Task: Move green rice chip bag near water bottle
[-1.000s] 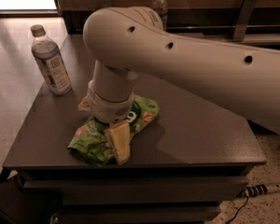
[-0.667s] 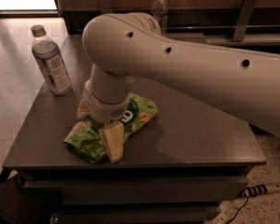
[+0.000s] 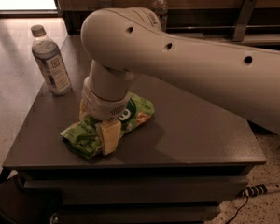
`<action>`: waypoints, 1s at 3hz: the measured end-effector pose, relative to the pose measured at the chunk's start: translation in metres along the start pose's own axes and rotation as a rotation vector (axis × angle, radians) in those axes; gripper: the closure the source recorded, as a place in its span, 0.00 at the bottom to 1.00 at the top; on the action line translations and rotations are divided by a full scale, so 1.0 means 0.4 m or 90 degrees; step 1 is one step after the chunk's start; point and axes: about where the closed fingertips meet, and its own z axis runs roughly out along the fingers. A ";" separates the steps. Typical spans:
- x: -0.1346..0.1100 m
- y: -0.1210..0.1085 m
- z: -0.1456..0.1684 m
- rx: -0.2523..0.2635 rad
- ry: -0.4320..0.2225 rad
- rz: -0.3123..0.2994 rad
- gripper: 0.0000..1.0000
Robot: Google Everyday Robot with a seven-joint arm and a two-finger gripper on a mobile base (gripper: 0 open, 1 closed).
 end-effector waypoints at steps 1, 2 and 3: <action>-0.001 0.001 -0.002 0.000 0.001 -0.001 1.00; 0.005 -0.007 -0.009 0.007 0.002 -0.005 1.00; 0.024 -0.030 -0.031 0.028 0.006 -0.021 1.00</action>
Offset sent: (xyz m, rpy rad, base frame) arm -0.0006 0.0000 0.0006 -0.0007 -0.0015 0.0005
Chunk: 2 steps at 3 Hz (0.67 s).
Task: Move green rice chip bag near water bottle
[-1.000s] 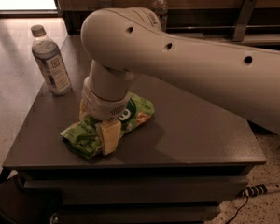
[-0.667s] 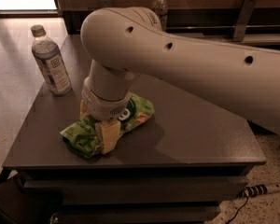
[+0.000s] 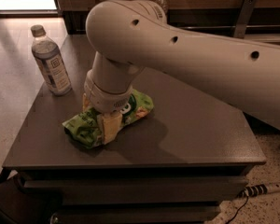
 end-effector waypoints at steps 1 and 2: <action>0.056 -0.030 -0.080 0.029 0.030 -0.026 1.00; 0.130 -0.075 -0.227 0.086 0.081 -0.049 1.00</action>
Offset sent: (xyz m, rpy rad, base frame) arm 0.0886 -0.0961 0.1465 -0.0147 -0.3513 -0.0155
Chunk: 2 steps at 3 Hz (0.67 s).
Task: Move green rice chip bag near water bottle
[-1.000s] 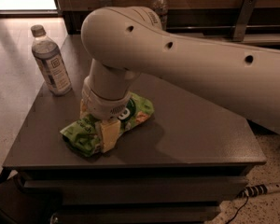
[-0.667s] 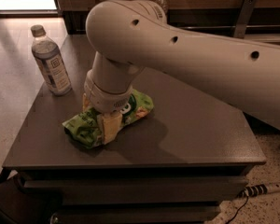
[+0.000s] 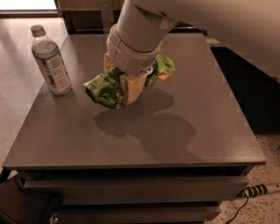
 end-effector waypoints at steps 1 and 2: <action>0.122 -0.049 -0.119 0.076 0.044 -0.010 1.00; 0.201 -0.075 -0.163 0.134 0.052 -0.006 1.00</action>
Offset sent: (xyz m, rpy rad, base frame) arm 0.0911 -0.0916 0.0808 0.1544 -0.2779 -0.0707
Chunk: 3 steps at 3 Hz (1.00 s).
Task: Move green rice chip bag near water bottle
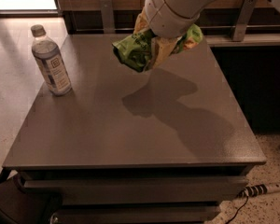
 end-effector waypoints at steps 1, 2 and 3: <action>0.078 0.008 0.012 0.065 -0.018 0.015 1.00; 0.147 0.008 0.006 0.136 -0.027 0.034 1.00; 0.147 0.008 0.006 0.136 -0.027 0.034 1.00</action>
Offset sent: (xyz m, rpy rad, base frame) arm 0.0577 -0.0704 -0.0059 0.2901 -0.1704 -0.0426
